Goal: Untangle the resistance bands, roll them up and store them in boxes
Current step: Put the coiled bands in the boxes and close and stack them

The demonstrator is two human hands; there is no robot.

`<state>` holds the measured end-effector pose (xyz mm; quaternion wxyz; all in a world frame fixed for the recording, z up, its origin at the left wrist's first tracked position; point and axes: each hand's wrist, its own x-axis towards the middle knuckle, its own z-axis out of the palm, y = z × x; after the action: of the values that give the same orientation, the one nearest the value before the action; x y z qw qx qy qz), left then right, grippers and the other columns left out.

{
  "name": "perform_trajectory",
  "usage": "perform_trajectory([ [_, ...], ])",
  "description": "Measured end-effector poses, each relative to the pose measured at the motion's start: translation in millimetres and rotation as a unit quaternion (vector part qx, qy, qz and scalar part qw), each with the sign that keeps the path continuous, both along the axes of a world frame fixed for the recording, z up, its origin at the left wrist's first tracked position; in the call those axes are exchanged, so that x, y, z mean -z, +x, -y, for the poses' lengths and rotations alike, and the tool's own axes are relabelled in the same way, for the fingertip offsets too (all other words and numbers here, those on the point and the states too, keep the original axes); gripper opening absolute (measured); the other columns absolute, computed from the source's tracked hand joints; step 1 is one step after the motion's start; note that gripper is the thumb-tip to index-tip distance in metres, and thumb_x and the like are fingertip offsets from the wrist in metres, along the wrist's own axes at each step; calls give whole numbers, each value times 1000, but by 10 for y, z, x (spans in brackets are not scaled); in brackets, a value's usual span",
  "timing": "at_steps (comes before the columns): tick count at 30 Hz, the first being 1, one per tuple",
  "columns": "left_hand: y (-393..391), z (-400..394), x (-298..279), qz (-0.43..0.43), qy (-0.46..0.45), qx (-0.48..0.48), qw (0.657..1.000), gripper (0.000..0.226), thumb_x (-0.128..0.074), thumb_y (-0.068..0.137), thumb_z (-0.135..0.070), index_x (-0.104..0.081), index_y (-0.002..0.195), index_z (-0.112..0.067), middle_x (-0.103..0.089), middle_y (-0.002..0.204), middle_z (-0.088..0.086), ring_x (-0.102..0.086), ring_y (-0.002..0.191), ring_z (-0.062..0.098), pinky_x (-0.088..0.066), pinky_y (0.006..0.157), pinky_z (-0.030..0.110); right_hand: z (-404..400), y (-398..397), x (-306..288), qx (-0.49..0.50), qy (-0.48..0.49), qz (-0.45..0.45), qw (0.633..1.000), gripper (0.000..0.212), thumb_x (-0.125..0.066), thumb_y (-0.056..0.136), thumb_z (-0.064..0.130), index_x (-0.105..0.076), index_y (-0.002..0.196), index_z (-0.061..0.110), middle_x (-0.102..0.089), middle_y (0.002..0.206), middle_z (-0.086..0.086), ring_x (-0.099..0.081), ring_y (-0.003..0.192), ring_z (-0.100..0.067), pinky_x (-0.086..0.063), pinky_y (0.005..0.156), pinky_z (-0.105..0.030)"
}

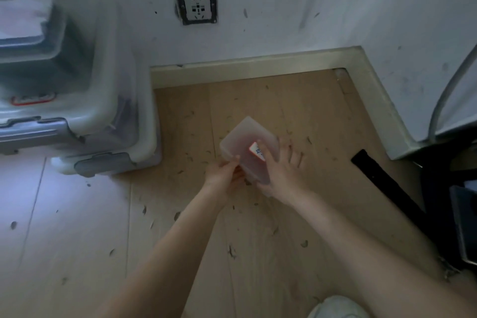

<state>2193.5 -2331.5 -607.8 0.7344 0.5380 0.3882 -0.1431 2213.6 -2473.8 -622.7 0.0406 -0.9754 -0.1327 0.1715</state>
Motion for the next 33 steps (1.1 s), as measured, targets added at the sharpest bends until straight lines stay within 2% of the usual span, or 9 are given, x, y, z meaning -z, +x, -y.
perform_trajectory([
  [3,24,19,53,1,24,-3,1000,24,-58,92,-19,-62,104,1,-66,94,15,-65,72,19,-56,61,26,-40,-89,61,-15,-33,26,999,101,-55,81,56,20,144,33,16,149,-18,-2,134,-50,-4,106,-64],
  [9,191,-49,89,1,146,-27,989,10,-51,93,-20,-49,98,-11,-61,106,12,-61,101,30,-49,93,44,-188,-193,40,-9,-81,55,995,99,-48,86,57,23,145,22,13,151,-29,-2,134,-58,-9,105,-68],
  [15,292,-132,114,39,231,-14,972,22,-47,96,-21,-54,110,-5,-61,112,14,-60,95,25,-52,82,35,-210,-222,32,-6,-83,62,995,97,-49,87,55,21,146,22,19,150,-29,8,133,-61,-2,104,-70],
  [20,253,-88,85,24,188,-33,981,29,-49,95,-27,-51,115,-6,-60,117,13,-59,100,25,-50,84,34,-183,-207,-48,-8,-69,19,997,99,-52,85,55,22,145,27,23,151,-25,5,135,-56,-7,105,-68],
  [22,92,-28,84,1,106,-14,994,43,-55,92,-31,-48,125,-4,-59,121,13,-58,107,28,-49,89,37,-53,-110,-143,17,32,-56,998,101,-57,80,59,14,147,34,17,155,-17,-1,139,-45,-10,109,-59],
  [25,-304,62,94,18,4,41,999,41,-52,94,-32,-48,131,-15,-61,125,9,-60,110,26,-49,87,40,88,-133,-224,208,315,-206,903,90,-58,86,49,-2,150,19,2,158,-10,-5,145,-25,-12,115,-39],
  [27,-495,0,31,37,-10,53,998,38,-45,97,-32,-46,133,-21,-62,123,3,-61,106,21,-51,82,33,42,-361,-178,259,381,-266,847,59,-57,92,32,-32,140,10,-34,149,-7,-38,130,-17,-31,105,-22],
  [29,-599,-164,-152,66,-2,71,995,34,-45,96,-35,-48,130,-29,-65,115,-8,-63,97,12,-50,67,24,-58,-568,-139,304,432,-269,806,32,-58,92,25,-44,120,19,-53,129,7,-51,105,-5,-40,85,-4],
  [33,-669,-526,-847,180,102,127,970,34,-52,90,-41,-42,122,-48,-49,134,-8,-53,117,16,-50,81,31,-373,-610,-711,390,563,-228,692,85,-70,78,41,-24,147,22,-38,147,1,-41,131,-16,-30,111,-37],
])
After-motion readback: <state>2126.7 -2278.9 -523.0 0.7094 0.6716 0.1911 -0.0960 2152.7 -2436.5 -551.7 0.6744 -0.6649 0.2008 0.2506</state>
